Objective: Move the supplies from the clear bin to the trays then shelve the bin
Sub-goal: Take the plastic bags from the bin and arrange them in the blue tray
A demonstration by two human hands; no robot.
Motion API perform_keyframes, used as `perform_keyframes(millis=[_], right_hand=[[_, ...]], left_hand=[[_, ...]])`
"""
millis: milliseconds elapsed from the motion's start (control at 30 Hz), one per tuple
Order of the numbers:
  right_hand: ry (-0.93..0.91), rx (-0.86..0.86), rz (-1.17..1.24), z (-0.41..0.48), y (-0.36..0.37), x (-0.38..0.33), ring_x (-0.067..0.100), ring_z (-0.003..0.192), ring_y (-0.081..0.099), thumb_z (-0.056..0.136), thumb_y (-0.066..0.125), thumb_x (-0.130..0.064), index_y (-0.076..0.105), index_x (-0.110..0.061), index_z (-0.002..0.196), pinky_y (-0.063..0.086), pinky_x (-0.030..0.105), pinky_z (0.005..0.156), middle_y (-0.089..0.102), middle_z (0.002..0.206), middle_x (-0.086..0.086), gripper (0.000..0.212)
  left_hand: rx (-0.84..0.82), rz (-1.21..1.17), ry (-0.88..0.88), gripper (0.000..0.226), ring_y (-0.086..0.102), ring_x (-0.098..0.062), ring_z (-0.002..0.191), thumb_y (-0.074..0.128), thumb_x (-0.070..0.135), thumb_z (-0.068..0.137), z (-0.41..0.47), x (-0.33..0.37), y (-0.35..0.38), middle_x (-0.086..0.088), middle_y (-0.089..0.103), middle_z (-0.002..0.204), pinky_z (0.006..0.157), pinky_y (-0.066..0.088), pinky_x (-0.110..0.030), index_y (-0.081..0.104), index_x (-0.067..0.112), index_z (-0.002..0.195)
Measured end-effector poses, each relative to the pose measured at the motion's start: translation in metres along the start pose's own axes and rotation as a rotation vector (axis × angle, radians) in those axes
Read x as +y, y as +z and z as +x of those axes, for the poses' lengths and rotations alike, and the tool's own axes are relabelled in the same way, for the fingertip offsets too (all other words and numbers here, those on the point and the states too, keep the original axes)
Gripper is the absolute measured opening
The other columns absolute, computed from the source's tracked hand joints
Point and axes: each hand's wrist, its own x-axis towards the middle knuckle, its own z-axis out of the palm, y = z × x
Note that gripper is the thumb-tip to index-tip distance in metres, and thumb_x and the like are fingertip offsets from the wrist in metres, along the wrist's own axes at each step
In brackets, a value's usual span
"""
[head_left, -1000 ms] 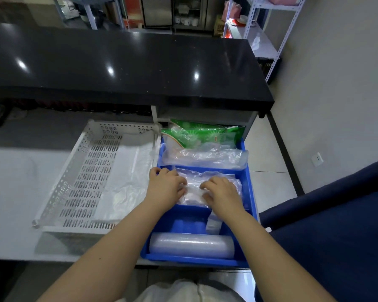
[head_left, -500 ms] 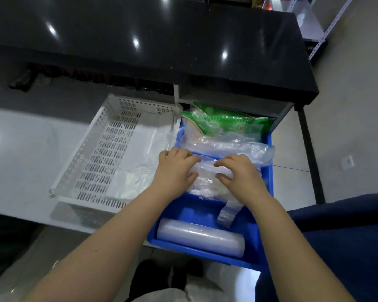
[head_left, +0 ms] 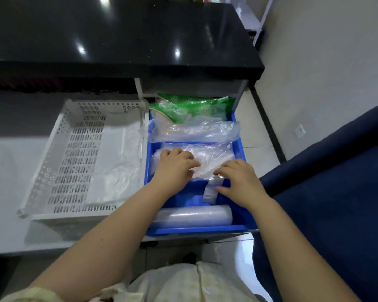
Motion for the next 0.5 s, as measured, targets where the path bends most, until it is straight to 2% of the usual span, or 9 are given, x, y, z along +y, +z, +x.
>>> perform_keyframes(millis=[67, 233, 433, 500], right_hand=[[0.006, -0.045, -0.051, 0.001, 0.008, -0.002, 0.017, 0.102, 0.043, 0.072, 0.075, -0.038, 0.062, -0.029, 0.101, 0.033, 0.033, 0.088, 0.057, 0.105, -0.009, 0.034], [-0.086, 0.057, -0.076, 0.012, 0.014, -0.006, 0.023, 0.088, 0.050, 0.079, 0.071, -0.026, 0.069, -0.020, 0.084, 0.033, 0.036, 0.079, 0.064, 0.086, -0.005, 0.008], [-0.131, 0.054, 0.038, 0.020, 0.009, 0.001, 0.022, 0.088, 0.048, 0.082, 0.069, -0.025, 0.070, -0.019, 0.081, 0.025, 0.031, 0.076, 0.065, 0.083, -0.006, 0.006], [-0.125, 0.094, 0.073, 0.027, 0.003, 0.001, 0.025, 0.084, 0.050, 0.079, 0.072, -0.022, 0.070, -0.017, 0.079, 0.029, 0.033, 0.076, 0.065, 0.079, -0.004, 0.006]], left_hand=[[0.002, -0.014, -0.022, 0.031, 0.043, -0.020, 0.115, 0.055, 0.033, 0.090, 0.004, 0.000, 0.001, 0.012, 0.057, 0.125, 0.091, 0.027, -0.040, 0.059, 0.039, 0.121], [0.000, -0.034, -0.053, 0.032, 0.042, -0.018, 0.117, 0.054, 0.034, 0.091, 0.006, -0.003, -0.001, 0.014, 0.057, 0.127, 0.095, 0.028, -0.041, 0.058, 0.039, 0.122], [-0.034, -0.067, -0.067, 0.031, 0.042, -0.018, 0.115, 0.049, 0.033, 0.094, 0.007, -0.005, -0.005, 0.014, 0.056, 0.126, 0.096, 0.031, -0.042, 0.056, 0.040, 0.123], [-0.051, -0.074, -0.071, 0.031, 0.042, -0.019, 0.113, 0.048, 0.032, 0.094, 0.008, -0.004, -0.004, 0.014, 0.056, 0.125, 0.095, 0.031, -0.041, 0.057, 0.042, 0.122]])
